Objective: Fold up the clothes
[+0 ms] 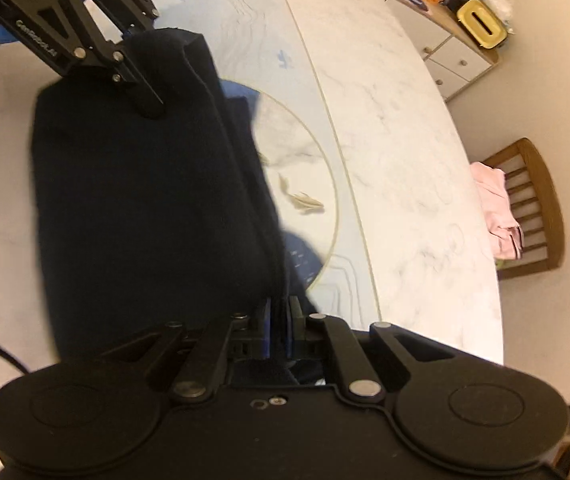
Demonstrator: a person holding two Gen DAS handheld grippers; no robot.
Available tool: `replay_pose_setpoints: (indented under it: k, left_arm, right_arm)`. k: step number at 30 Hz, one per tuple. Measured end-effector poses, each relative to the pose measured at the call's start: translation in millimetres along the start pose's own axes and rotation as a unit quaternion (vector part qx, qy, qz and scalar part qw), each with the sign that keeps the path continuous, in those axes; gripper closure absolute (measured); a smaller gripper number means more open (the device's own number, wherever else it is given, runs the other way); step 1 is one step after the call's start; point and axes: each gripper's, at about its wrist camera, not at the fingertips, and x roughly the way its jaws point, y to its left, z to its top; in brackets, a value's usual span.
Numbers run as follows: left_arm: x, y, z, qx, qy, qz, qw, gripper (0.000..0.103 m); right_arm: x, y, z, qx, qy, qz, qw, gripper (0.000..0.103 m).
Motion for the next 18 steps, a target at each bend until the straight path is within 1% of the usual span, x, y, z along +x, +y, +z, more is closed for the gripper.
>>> replay_pose_setpoints:
  k: [3,6,8,11,13,15,16,18]
  left_arm:
    - [18,6,2,-0.005,0.016,0.017,0.9997,0.087]
    - [27,10,1,-0.011,0.025,0.030,0.9992,0.087]
    - [33,11,0,-0.015,0.030,0.035,0.9988,0.087]
    - [35,9,-1,-0.008,0.033,0.036,0.9988,0.087]
    - [35,8,-1,-0.004,0.035,0.036,0.9987,0.087]
    - [36,8,-2,-0.002,0.037,0.035,0.9987,0.087]
    - [37,9,-1,-0.002,0.038,0.033,0.9987,0.087]
    - [38,10,-1,-0.002,0.039,0.030,0.9988,0.087]
  right_arm:
    - [22,-13,-4,0.007,0.000,0.015,1.000,0.000]
    - [33,-16,-11,0.015,-0.011,0.030,0.999,0.000]
    - [35,-23,-15,0.029,-0.020,0.038,0.999,0.000]
    - [19,-41,-25,0.078,-0.036,0.024,0.996,0.000]
    - [0,-50,-40,0.124,-0.046,0.022,0.991,0.000]
    - [-19,-53,-58,0.173,-0.053,0.029,0.983,0.000]
    - [-28,-52,-67,0.197,-0.055,0.033,0.978,0.000]
    - [-41,-44,-86,0.252,-0.060,0.044,0.965,0.000]
